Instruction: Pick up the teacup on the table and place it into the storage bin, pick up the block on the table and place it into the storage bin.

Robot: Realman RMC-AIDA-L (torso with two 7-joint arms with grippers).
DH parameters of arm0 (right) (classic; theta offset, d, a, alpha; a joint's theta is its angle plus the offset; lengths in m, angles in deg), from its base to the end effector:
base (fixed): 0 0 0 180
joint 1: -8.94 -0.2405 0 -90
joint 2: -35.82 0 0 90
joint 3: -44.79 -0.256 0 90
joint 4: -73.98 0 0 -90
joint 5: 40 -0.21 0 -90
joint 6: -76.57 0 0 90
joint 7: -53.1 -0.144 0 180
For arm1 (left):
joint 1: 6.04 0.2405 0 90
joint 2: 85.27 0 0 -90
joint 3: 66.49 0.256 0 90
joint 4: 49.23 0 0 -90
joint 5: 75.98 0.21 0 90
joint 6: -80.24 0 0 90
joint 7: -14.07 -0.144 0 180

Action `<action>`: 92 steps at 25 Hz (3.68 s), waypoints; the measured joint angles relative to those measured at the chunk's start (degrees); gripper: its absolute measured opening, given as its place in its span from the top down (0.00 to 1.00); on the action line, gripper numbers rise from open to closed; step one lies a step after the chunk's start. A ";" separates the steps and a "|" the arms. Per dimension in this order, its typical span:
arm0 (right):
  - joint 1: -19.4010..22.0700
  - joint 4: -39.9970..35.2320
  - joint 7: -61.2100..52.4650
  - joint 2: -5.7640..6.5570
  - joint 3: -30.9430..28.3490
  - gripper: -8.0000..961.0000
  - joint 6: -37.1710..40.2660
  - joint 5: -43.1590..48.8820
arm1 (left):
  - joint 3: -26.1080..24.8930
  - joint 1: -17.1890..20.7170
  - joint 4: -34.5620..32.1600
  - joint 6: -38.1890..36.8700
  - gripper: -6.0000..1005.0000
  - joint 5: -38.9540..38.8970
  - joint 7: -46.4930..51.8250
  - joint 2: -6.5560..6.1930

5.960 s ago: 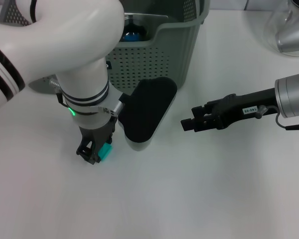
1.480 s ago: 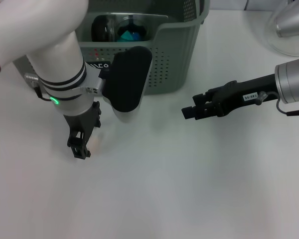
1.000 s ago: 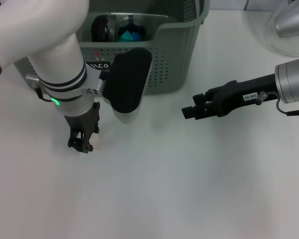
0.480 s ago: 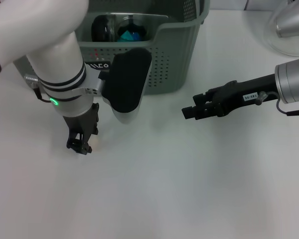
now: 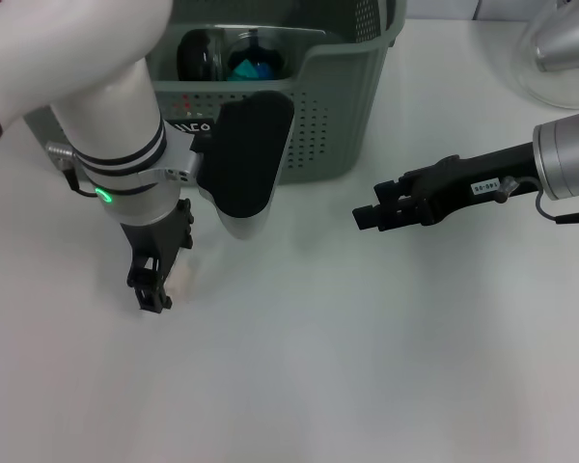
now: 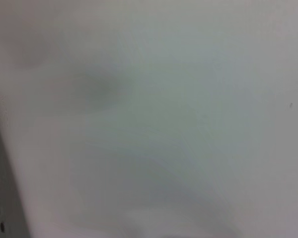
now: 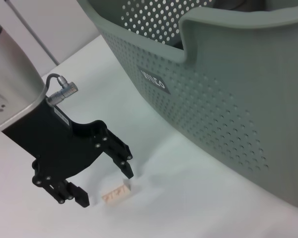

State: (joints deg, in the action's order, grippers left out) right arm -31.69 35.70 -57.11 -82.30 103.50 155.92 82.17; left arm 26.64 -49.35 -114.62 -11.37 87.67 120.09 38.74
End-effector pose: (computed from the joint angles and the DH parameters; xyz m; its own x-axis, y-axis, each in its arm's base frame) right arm 0.2174 0.3669 -0.0399 0.7710 -0.6124 -0.1746 -0.6269 -0.7781 -0.0394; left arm -0.1752 0.3401 -0.0603 0.6709 -0.2073 -0.7120 -0.1941 -0.9757 0.1012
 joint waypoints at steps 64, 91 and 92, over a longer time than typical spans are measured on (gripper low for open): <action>0.25 -0.32 1.28 0.82 0.32 0.28 0.24 -0.04 | -46.57 0.19 -2.71 15.53 0.54 -39.07 16.57 -4.52; 1.31 -0.30 9.22 1.25 -2.80 0.28 6.40 -1.31 | -50.79 18.11 -11.68 -13.19 0.22 -71.67 3.29 -1.82; 1.65 -0.31 10.86 1.33 -3.93 0.28 7.88 -1.65 | -50.81 19.10 -9.44 -14.73 0.22 -72.22 1.47 -1.52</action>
State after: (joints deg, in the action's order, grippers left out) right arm -30.04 35.39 -46.25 -80.97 99.57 163.80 80.51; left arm -24.17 -30.25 -124.05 -26.10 15.45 121.56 37.23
